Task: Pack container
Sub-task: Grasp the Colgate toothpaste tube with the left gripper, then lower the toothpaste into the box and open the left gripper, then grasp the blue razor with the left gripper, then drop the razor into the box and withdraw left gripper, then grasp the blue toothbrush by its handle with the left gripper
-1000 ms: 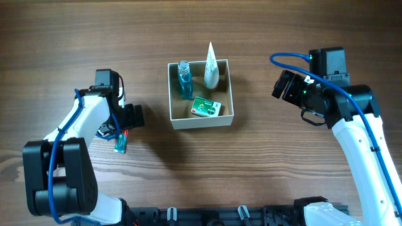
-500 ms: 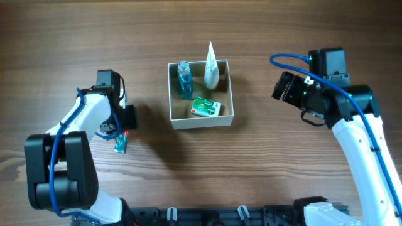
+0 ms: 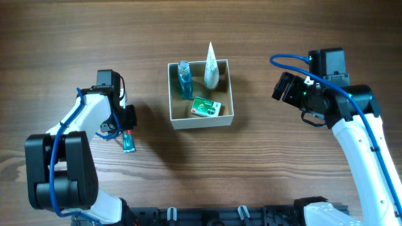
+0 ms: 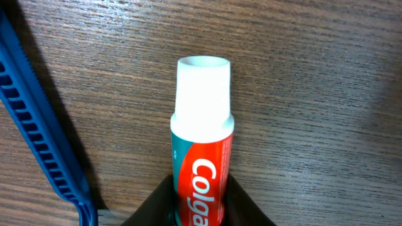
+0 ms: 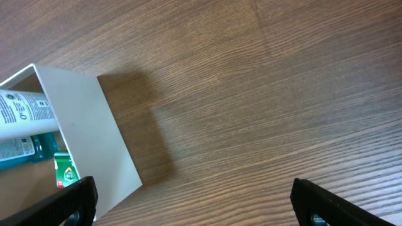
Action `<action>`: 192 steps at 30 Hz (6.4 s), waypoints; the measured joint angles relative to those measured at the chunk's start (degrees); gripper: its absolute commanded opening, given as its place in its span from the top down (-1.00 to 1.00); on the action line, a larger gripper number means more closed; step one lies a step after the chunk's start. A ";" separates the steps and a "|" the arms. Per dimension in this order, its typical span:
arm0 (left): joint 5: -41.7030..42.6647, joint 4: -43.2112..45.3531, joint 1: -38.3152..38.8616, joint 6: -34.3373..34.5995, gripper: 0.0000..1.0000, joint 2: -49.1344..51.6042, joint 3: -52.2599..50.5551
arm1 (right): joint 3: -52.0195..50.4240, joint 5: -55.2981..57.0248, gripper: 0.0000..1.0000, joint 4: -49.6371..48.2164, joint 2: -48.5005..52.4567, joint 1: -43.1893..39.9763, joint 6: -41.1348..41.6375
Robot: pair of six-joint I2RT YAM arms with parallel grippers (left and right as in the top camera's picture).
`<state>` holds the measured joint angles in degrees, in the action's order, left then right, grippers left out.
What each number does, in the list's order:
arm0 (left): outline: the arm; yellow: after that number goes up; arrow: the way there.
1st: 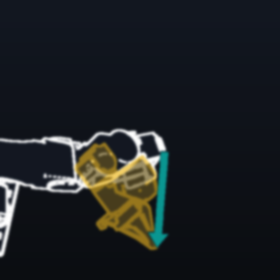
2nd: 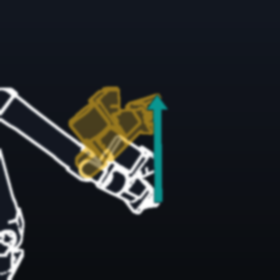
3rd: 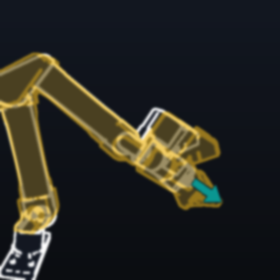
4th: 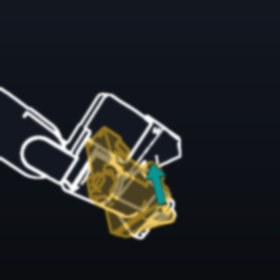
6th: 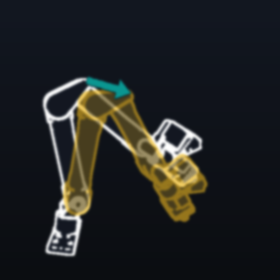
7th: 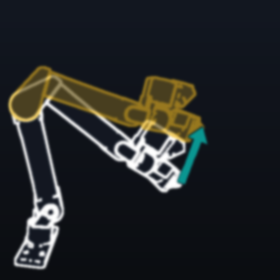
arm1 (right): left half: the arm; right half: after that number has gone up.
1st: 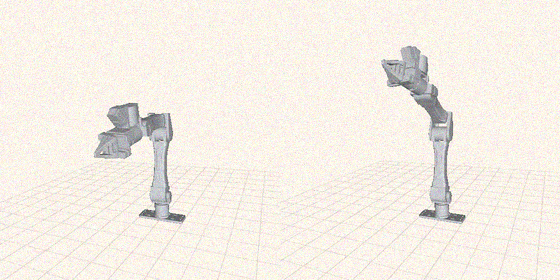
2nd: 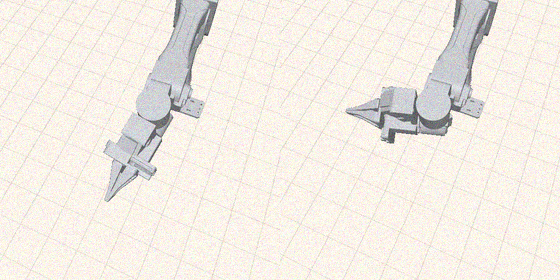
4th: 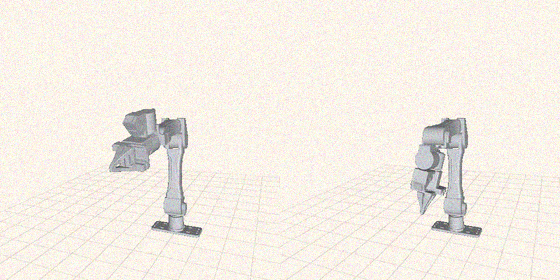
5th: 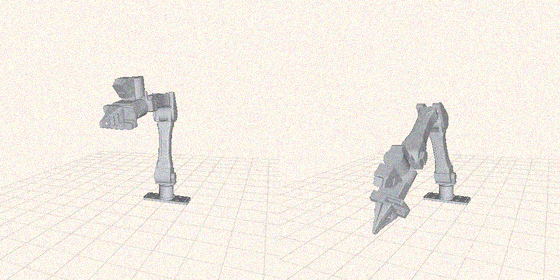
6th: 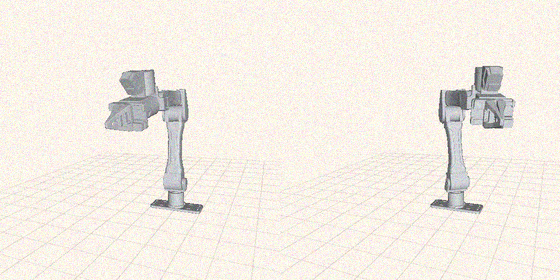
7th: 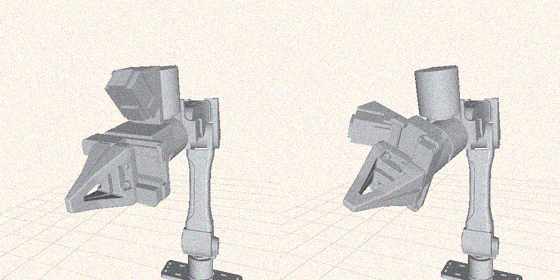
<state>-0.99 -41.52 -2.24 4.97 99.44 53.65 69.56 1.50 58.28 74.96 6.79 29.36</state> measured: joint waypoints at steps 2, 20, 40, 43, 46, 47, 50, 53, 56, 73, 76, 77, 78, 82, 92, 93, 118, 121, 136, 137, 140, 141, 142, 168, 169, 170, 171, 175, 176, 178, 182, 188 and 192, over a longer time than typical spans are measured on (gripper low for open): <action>0.00 0.04 0.00 -0.13 0.75 0.00 0.00 | 0.00 0.00 -1.00 0.00 0.00 0.00 0.00; 3.69 -1.38 13.94 -12.46 0.92 -24.04 12.26 | 0.00 0.00 -0.99 -0.02 0.00 0.00 0.00; 3.87 5.88 36.33 -45.35 -0.64 -10.29 12.35 | 0.00 0.00 -0.99 -0.15 0.00 0.00 0.00; 3.85 5.97 36.33 -44.87 -0.88 -10.29 12.35 | 0.00 0.00 -1.00 -0.11 0.00 0.00 0.00; 3.21 5.95 36.33 -42.42 -1.00 -10.62 12.35 | 0.00 0.00 -0.99 0.02 0.00 0.00 0.00; 1.70 5.86 36.30 -38.71 -1.00 -11.80 12.35 | 0.00 0.00 -0.99 0.04 0.00 0.00 -0.02; -1.88 3.19 34.91 -28.52 -1.00 -15.89 12.37 | -0.02 0.00 -1.00 0.13 0.00 0.00 0.00; -5.44 -3.34 26.62 -15.89 -1.00 -22.05 12.44 | -0.02 0.00 -0.99 0.31 0.00 0.00 0.00; -6.86 -9.16 16.15 -7.17 -1.00 -23.28 12.55 | -0.02 0.00 -0.99 0.24 0.00 0.00 0.00; -3.93 -2.49 -10.69 12.33 -0.99 -4.96 6.69 | -0.02 0.00 -0.99 0.35 0.00 0.00 0.00; -3.21 -0.20 -10.69 12.35 -1.00 -0.85 6.67 | -0.02 0.00 -1.00 0.44 0.00 0.00 0.00; -2.62 0.33 -10.69 12.37 -1.00 0.48 6.67 | -0.02 0.00 -0.99 0.44 0.00 0.00 0.00; -2.25 0.52 -10.69 12.35 -0.99 1.36 6.67 | -0.02 0.00 -0.99 0.44 0.00 0.00 0.00; -1.29 2.29 -10.69 12.28 -1.00 5.31 6.69 | -0.02 0.00 -0.99 0.44 0.02 0.00 0.00; -1.14 2.71 -10.71 11.82 -0.47 5.35 6.69 | -0.02 0.00 -0.99 0.48 0.02 0.00 0.00; -1.07 2.56 -10.82 11.67 -0.24 5.35 6.71 | -0.02 0.00 -0.99 0.48 0.02 0.00 0.00; 0.70 -8.17 -4.87 7.13 0.92 -3.80 15.76 | -0.02 0.00 -1.00 0.87 0.04 0.00 0.00; 0.98 -7.96 6.93 -4.15 0.92 -16.59 17.79 | -0.02 -0.02 -0.99 0.85 0.04 0.00 0.39; 1.38 0.00 37.88 -37.90 0.32 -11.54 17.94 | -0.02 -0.02 -0.99 0.63 0.04 0.00 0.42; 1.36 0.02 37.86 -38.49 0.27 -9.88 17.94 | -0.02 -0.02 -1.00 0.66 0.04 0.00 0.42; 1.33 0.00 37.86 -38.80 0.03 -6.56 17.94 | -0.02 -0.02 -1.00 0.68 0.04 0.00 0.42; 1.33 0.00 37.86 -38.95 -0.08 -6.03 17.94 | -0.02 -0.02 -0.99 0.74 0.04 0.00 0.42; 1.36 0.00 37.86 -38.77 -0.17 -5.75 17.94 | -0.02 -0.02 -1.00 0.85 0.04 0.00 0.42; -4.98 -1.33 -19.61 -9.14 -0.88 3.54 15.39 | -0.02 -0.02 -0.99 0.90 0.04 0.00 -0.28; -4.63 -1.33 -20.26 -9.64 -0.87 4.96 15.30 | -0.02 -0.02 -1.00 0.90 0.04 0.00 -0.31; -3.34 -1.31 -21.14 -11.13 -0.88 6.47 15.28 | -0.02 -0.02 -0.99 0.90 0.04 0.00 -0.31; -2.58 -1.25 -21.51 -12.13 -0.88 7.15 15.23 | -0.02 -0.02 -1.00 0.90 0.04 0.00 -0.48; -0.37 0.20 -22.03 -14.82 -0.87 8.66 15.19 | -0.02 -0.02 -0.99 0.90 0.04 0.00 -1.14; -0.24 0.57 -22.03 -15.04 -0.87 8.68 15.19 | -0.02 -0.02 -0.99 0.90 0.04 0.00 -1.16; 0.09 1.42 -22.03 -15.39 -0.89 8.68 15.19 | -0.02 -0.02 -1.00 0.92 0.04 0.00 -1.33; 0.13 1.99 -22.03 -15.43 -0.89 9.18 15.19 | -0.02 -0.02 -1.00 0.90 0.04 0.00 -1.57; 0.74 1.99 -22.14 -15.52 -0.52 11.69 15.32 | -0.02 -0.02 -1.00 1.20 0.04 0.00 -1.55; 0.90 1.92 -22.14 -16.20 -0.04 11.69 15.32 | -0.02 -0.02 -1.00 1.20 0.04 0.00 -1.57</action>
<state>-0.10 -39.59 -24.38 -11.22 111.13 68.97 69.54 1.48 59.48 75.00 6.79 27.79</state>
